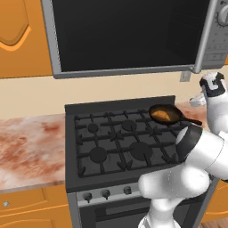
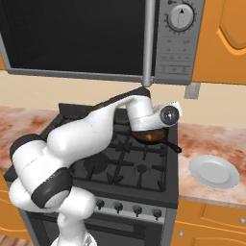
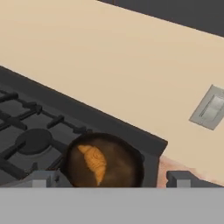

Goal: Pick the croissant and place it on the pan. Then turn on the stove to warm the croissant.

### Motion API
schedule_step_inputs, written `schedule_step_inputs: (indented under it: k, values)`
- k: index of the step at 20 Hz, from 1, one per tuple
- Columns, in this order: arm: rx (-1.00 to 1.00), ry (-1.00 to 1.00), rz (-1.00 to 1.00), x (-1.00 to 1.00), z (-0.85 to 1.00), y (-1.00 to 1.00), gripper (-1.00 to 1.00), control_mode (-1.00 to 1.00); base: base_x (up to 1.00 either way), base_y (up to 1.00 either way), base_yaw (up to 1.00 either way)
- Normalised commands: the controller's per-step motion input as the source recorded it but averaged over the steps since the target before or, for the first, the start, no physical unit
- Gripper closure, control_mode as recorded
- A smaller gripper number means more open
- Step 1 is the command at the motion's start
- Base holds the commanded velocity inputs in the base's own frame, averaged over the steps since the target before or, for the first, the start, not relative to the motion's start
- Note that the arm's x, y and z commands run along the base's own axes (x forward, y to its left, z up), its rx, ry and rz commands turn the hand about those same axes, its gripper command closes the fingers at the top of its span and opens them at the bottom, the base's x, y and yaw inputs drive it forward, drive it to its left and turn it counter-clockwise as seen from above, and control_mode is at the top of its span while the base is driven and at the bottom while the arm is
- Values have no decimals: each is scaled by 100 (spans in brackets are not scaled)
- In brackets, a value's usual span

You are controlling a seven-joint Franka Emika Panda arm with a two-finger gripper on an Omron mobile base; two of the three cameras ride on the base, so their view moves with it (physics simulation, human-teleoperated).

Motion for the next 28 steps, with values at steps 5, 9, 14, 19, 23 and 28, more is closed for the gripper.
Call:
schedule_step_inputs:
  k: [5,9,14,19,23,28]
  values:
    - [16,0,0,-81,37,-29,-100,-100,0,0,0]
    - [13,-2,0,-86,44,-18,-100,-100,0,0,0]
    - [4,-8,0,-98,6,-2,-100,-100,0,0,0]
    - [0,-14,0,-100,-6,0,-100,-100,0,0,0]
    - [0,-8,0,-84,-17,0,-100,-100,0,0,0]
    - [0,-3,0,-55,-25,0,-100,-100,0,0,0]
